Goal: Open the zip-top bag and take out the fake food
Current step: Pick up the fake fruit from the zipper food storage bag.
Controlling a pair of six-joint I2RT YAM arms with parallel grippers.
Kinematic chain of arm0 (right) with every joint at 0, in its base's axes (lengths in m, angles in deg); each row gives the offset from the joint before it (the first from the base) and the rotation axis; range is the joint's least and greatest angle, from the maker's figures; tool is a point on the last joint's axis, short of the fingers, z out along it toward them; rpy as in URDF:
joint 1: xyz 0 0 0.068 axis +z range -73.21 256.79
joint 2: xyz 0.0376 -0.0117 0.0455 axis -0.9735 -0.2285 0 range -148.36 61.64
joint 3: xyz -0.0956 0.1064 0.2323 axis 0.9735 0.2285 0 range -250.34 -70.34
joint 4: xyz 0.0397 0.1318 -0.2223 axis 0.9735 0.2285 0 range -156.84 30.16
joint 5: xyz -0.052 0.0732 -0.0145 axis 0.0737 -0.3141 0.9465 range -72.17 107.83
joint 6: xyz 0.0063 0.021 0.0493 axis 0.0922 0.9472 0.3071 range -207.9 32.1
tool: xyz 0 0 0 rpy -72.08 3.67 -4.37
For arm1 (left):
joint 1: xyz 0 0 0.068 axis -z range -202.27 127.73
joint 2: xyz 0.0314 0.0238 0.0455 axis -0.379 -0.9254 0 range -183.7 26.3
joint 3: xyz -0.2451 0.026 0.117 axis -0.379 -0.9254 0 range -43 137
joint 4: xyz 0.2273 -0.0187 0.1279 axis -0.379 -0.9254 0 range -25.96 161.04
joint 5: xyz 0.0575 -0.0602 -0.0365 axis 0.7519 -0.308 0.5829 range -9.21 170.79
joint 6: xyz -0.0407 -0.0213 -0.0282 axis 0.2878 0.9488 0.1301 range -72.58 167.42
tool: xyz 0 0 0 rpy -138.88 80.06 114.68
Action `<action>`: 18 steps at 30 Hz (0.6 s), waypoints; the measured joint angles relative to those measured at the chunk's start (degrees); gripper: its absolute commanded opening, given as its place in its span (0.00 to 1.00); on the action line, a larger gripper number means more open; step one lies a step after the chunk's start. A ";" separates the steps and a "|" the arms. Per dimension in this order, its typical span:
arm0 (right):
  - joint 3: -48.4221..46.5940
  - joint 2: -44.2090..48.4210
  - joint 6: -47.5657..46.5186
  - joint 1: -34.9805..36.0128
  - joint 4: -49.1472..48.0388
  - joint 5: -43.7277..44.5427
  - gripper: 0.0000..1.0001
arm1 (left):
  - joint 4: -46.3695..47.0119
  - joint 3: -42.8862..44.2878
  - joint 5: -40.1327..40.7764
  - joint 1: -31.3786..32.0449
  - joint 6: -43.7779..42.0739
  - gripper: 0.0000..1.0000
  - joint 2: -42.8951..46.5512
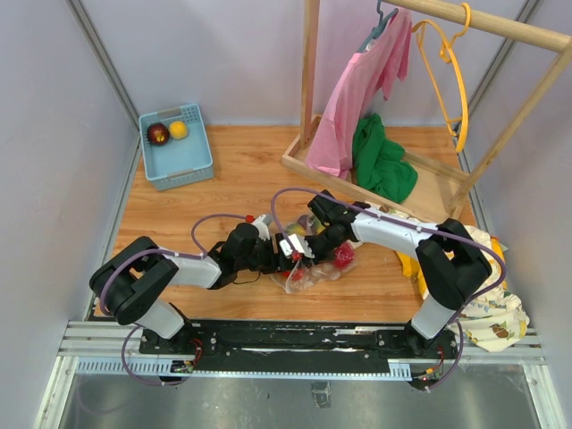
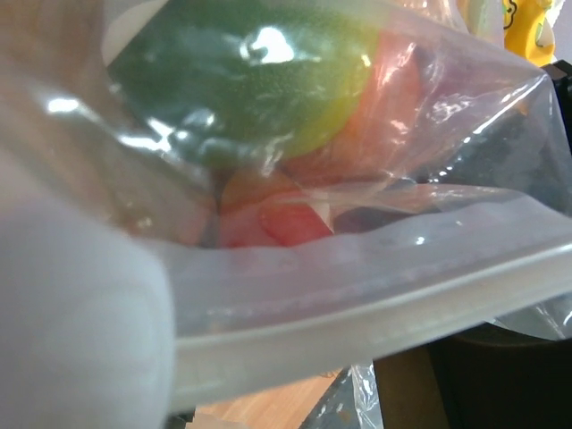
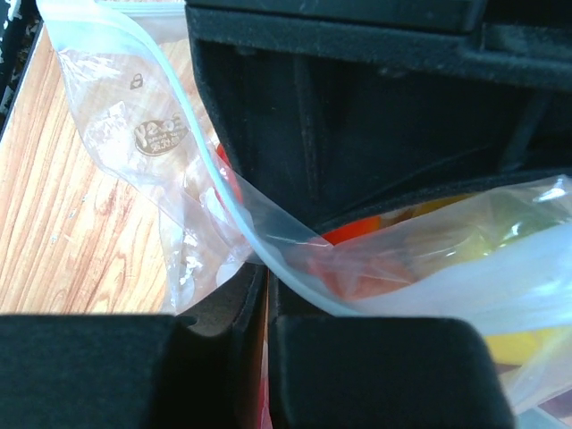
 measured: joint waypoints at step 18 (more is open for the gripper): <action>0.00 0.00 2.23 -2.51 -0.20 0.96 0.02 | -13.27 1.51 0.39 -1.07 -4.09 0.16 7.54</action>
